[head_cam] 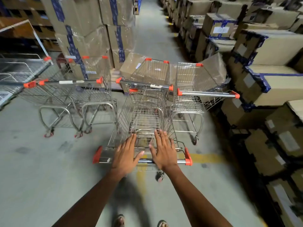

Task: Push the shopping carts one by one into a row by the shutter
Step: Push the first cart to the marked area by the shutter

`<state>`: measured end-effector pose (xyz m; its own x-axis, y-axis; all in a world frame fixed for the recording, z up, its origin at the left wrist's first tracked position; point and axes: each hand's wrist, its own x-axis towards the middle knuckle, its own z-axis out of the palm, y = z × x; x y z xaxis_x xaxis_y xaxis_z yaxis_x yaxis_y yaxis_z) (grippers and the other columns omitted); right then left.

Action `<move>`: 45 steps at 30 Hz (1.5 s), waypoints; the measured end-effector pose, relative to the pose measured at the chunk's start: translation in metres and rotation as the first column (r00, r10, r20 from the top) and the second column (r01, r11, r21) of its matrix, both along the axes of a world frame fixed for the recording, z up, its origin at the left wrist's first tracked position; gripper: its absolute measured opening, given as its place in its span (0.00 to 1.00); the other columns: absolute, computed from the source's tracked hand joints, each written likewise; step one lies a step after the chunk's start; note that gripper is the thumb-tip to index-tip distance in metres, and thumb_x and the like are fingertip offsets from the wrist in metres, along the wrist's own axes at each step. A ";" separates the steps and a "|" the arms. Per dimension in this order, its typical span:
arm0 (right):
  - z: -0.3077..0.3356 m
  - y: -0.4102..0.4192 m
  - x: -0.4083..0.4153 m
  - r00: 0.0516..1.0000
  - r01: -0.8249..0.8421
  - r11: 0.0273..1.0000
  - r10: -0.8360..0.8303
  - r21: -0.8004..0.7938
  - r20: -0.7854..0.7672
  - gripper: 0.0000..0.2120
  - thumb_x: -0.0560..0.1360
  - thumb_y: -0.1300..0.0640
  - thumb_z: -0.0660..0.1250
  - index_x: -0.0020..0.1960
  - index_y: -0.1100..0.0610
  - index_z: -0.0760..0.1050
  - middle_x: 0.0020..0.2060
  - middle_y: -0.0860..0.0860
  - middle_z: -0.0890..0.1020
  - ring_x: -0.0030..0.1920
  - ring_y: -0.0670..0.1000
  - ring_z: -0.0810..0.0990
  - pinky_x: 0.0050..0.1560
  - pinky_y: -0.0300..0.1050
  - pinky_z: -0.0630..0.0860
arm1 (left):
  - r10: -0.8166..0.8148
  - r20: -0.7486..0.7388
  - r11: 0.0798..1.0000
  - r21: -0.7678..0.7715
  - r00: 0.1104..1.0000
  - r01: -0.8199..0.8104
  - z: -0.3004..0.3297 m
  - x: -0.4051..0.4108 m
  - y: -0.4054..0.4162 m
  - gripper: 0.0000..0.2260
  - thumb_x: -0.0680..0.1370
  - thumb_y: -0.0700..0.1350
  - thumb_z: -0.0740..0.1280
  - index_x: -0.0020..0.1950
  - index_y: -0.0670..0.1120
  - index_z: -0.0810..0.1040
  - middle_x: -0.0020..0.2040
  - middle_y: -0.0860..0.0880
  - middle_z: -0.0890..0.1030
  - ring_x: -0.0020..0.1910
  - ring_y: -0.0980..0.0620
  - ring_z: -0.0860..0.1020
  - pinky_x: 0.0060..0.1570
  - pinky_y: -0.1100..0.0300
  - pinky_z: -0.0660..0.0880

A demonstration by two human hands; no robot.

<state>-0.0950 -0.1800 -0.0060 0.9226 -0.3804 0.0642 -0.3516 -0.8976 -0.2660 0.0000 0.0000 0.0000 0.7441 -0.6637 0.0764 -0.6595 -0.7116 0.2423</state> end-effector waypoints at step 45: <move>-0.032 0.056 -0.230 0.887 -0.429 0.884 0.375 -0.185 -0.270 0.19 0.79 0.39 0.59 0.49 0.52 0.80 0.39 0.51 0.83 0.36 0.56 0.78 0.38 0.46 0.68 | -0.039 -0.261 0.889 0.431 0.965 0.152 0.001 -0.219 0.112 0.18 0.79 0.59 0.65 0.60 0.48 0.81 0.54 0.46 0.83 0.52 0.47 0.81 0.49 0.56 0.75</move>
